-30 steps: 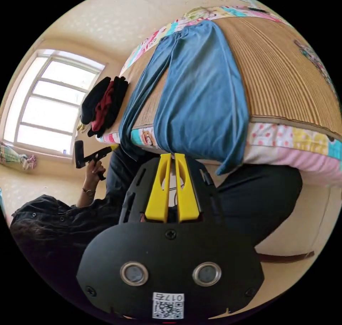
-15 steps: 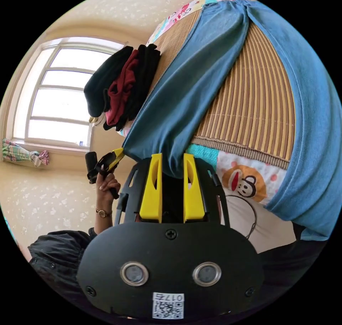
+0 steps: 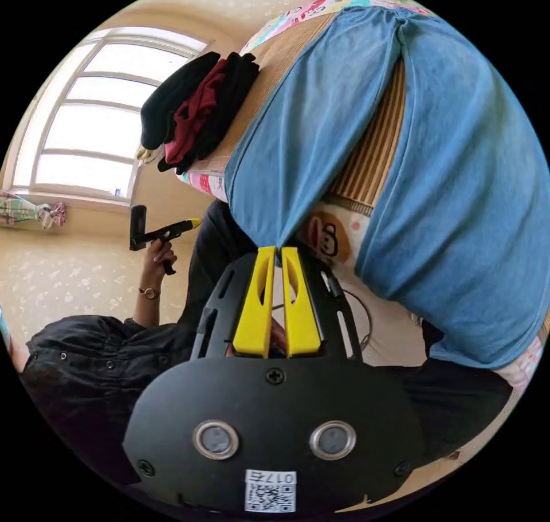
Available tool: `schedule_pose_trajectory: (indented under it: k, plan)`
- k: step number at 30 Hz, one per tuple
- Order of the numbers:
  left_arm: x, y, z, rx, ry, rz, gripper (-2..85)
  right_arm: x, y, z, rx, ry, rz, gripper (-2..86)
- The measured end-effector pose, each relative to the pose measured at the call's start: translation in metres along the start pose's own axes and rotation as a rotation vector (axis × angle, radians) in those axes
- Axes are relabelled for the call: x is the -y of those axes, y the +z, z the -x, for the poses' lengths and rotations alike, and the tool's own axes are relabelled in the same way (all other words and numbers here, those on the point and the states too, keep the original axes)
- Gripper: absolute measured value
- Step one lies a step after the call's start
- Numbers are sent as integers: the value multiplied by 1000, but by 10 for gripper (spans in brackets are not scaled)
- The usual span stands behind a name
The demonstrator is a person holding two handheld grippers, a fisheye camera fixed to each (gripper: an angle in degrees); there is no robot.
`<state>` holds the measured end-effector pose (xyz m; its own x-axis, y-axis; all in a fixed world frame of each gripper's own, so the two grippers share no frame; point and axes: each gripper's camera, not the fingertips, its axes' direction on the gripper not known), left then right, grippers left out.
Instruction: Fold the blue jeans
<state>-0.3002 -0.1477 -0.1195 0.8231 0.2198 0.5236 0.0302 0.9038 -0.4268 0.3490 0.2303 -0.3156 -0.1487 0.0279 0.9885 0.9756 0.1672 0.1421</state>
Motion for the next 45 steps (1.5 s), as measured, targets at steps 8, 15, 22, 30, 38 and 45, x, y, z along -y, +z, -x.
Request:
schedule_pose_trajectory:
  k: [8, 15, 22, 30, 38, 45]
  plan:
    - [-1, 7, -70, -89, 105, 1, -9, -133, -130, -57, -366, 334, -393, 95]
    - [42, 60, -190, -169, 363, 167, -6, -135, -102, -125, -177, 431, -245, 96]
    - [56, 112, -339, -229, 621, 315, 62, -171, -129, -106, -91, 432, -343, 10]
    - [43, 201, -448, -307, 802, 560, 126, -216, -176, -78, 292, 214, -503, 5]
    - [46, 243, -458, -227, 701, 607, 127, -198, -180, -84, 25, 314, -449, 62]
    - [54, 222, -418, -168, 637, 593, 125, -130, -154, -99, -122, 439, -342, 113]
